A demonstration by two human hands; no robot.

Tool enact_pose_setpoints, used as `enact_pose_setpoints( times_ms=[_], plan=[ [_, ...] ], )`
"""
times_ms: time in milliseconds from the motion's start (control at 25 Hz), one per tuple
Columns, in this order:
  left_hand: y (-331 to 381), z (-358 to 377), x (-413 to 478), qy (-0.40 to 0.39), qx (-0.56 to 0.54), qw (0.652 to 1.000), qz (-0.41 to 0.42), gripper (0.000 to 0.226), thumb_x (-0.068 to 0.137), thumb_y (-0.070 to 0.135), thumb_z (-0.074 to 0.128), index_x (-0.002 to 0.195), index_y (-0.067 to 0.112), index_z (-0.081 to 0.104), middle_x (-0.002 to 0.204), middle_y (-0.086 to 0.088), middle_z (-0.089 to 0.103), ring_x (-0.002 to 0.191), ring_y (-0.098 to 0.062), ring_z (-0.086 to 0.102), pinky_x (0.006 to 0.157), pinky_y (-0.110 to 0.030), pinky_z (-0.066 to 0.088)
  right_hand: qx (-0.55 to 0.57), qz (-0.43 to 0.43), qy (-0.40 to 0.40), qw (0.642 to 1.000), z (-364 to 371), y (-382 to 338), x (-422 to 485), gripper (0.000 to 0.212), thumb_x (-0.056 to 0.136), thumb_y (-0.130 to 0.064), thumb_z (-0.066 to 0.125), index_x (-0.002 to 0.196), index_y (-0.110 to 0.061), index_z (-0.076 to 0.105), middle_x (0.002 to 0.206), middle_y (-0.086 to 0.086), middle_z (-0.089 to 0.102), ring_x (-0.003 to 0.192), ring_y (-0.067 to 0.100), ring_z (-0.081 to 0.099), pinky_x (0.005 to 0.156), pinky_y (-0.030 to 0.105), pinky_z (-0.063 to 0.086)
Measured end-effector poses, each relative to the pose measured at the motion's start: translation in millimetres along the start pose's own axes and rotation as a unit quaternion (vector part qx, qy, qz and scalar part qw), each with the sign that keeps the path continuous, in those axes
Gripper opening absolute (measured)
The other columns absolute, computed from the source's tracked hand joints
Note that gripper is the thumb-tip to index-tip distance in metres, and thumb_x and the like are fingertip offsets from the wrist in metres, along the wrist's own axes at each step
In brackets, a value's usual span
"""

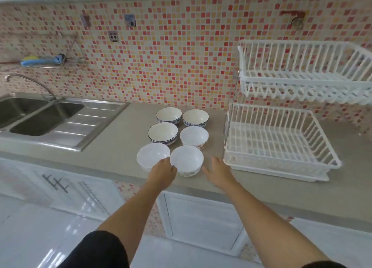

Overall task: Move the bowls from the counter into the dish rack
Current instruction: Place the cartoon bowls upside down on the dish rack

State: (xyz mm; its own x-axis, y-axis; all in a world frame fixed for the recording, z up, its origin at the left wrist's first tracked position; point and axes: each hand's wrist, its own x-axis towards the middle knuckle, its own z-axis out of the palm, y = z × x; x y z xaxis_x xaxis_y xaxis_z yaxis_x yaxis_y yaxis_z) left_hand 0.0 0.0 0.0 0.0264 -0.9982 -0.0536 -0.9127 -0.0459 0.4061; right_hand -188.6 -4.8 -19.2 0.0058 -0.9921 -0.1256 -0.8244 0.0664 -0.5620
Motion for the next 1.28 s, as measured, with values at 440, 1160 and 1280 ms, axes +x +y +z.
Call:
enact_pose_setpoints(
  times_ms=[440, 1160, 1280],
  plan=[
    [-13.1, 58.8, 57.0, -0.021, -0.189, 0.978, -0.088, 0.051, 0.094, 0.014, 0.046, 0.143, 0.005, 0.035, 0.140, -0.014, 0.050, 0.130, -0.033, 0.045, 0.106, -0.037, 0.037, 0.163, 0.183, -0.031, 0.969, 66.7, -1.5, 78.1, 0.058, 0.093, -0.032, 0.053, 0.139, -0.001, 0.037, 0.137, 0.020, 0.051, 0.124, 0.036, 0.051, 0.097, 0.036, 0.042],
    [57.6, -98.8, 119.4, 0.158, -0.545, 0.823, 0.033, 0.038, 0.099, 0.047, 0.024, 0.092, 0.023, 0.053, 0.084, 0.013, 0.054, 0.085, -0.010, 0.053, 0.075, -0.026, 0.045, 0.436, -0.121, 0.187, 0.872, -64.9, -91.7, 83.7, 0.017, 0.090, -0.043, 0.048, 0.105, -0.043, 0.041, 0.119, -0.019, 0.051, 0.112, 0.013, 0.058, 0.091, 0.036, 0.053],
    [88.6, -149.8, 125.5, 0.142, -0.641, 0.747, 0.106, 0.023, 0.097, 0.049, 0.030, 0.092, 0.036, 0.048, 0.096, 0.012, 0.056, 0.095, -0.010, 0.056, 0.084, -0.030, 0.048, 0.421, -0.199, 0.225, 0.856, -124.5, -130.6, 76.0, 0.035, 0.078, -0.073, 0.039, 0.104, -0.050, 0.036, 0.117, -0.018, 0.047, 0.113, 0.011, 0.055, 0.093, 0.028, 0.049]
  ],
)
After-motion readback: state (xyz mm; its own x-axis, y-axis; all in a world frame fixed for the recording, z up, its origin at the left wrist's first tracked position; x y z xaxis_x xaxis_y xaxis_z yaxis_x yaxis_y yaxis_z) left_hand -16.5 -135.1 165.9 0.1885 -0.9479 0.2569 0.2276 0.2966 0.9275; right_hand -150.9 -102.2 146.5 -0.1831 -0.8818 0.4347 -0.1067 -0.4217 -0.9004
